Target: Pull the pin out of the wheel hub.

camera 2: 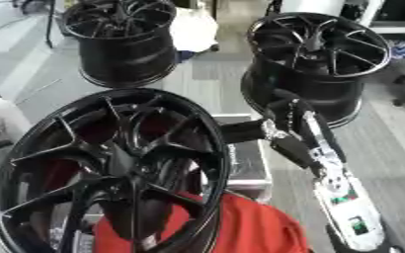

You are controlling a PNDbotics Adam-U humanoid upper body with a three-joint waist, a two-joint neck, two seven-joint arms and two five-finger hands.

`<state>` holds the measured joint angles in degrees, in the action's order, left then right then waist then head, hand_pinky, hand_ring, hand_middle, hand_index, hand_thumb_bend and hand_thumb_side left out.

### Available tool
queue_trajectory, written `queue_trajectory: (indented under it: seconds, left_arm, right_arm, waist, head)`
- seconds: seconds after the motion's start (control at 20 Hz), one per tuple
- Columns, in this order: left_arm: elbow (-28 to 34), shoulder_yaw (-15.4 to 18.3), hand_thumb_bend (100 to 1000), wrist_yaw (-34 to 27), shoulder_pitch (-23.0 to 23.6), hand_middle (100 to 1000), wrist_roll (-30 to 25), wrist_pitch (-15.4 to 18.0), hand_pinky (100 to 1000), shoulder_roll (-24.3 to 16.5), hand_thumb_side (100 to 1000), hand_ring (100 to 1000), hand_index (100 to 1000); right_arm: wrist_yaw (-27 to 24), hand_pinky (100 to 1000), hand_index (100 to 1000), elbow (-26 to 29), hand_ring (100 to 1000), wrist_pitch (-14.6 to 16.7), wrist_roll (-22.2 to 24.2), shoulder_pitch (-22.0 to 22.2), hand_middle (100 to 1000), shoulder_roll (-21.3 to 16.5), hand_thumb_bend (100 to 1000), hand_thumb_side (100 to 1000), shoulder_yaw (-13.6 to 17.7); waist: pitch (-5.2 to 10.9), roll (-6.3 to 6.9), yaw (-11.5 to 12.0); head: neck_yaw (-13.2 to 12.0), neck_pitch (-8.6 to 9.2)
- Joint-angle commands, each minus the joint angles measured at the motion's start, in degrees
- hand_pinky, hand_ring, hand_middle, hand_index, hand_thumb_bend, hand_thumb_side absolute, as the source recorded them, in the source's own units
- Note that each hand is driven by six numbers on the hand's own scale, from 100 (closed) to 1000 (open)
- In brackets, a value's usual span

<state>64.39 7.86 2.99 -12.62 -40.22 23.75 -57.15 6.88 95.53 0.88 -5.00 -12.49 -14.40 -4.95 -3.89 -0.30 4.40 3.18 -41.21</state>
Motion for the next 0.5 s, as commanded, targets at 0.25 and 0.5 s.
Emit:
queue_trajectory:
  seconds: [0.25, 0.5]
  left_arm:
    - [-4.98, 9.79, 557, 6.77, 2.63, 851, -2.21, 4.32, 692, 5.0, 713, 751, 963]
    - [-1.05, 16.08, 515, 9.02, 2.12, 845, 2.46, -0.29, 667, 11.4, 795, 740, 959]
  right_arm:
    - [-0.11, 650, 901, 0.64, 626, -0.14, -0.07, -0.52, 693, -0.39, 100, 338, 0.35]
    - [-0.21, 650, 901, 0.71, 626, -0.17, -0.12, -0.49, 692, 0.02, 100, 339, 0.43]
  waist:
    - [0.63, -0.25, 0.55]
    - [0.72, -0.85, 0.83]
  head:
    - [0.09, 0.07]
    - [0.2, 0.1]
